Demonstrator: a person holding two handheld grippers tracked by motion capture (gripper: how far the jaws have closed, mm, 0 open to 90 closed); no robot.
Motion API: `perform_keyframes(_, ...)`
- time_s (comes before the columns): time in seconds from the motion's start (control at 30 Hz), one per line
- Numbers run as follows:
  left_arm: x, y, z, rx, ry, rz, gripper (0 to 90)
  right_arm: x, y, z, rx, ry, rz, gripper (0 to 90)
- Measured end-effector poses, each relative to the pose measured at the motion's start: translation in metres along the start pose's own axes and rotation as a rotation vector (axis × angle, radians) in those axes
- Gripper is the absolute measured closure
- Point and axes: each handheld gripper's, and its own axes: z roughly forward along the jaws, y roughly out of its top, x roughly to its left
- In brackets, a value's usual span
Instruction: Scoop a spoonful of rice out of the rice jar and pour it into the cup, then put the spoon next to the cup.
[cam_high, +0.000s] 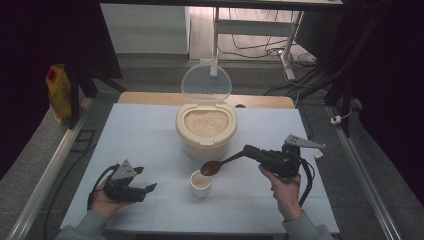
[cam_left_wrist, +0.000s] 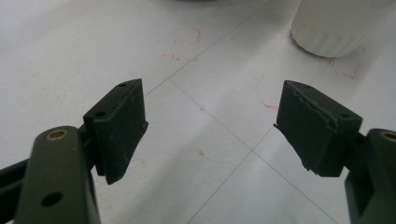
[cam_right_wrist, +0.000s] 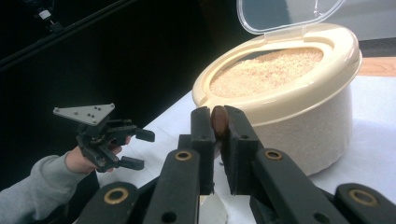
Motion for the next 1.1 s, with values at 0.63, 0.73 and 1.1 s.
perform_keyframes(0.63, 0.0, 0.001, 0.002, 0.003, -0.001, -0.001, 23.8, -0.006, -0.001, -0.03, 0.138, 0.02, 0.028, 83.3)
perform_keyframes(0.73, 0.0, 0.001, 0.002, 0.007, 0.0, 0.0, 23.8, -0.005, -0.003, -0.03, 0.161, 0.024, 0.032, 83.3)
perform_keyframes(1.1, 0.0, 0.001, 0.002, 0.009, 0.0, 0.003, 23.8, -0.008, -0.017, -0.015, 0.261, 0.06, 0.067, 83.3)
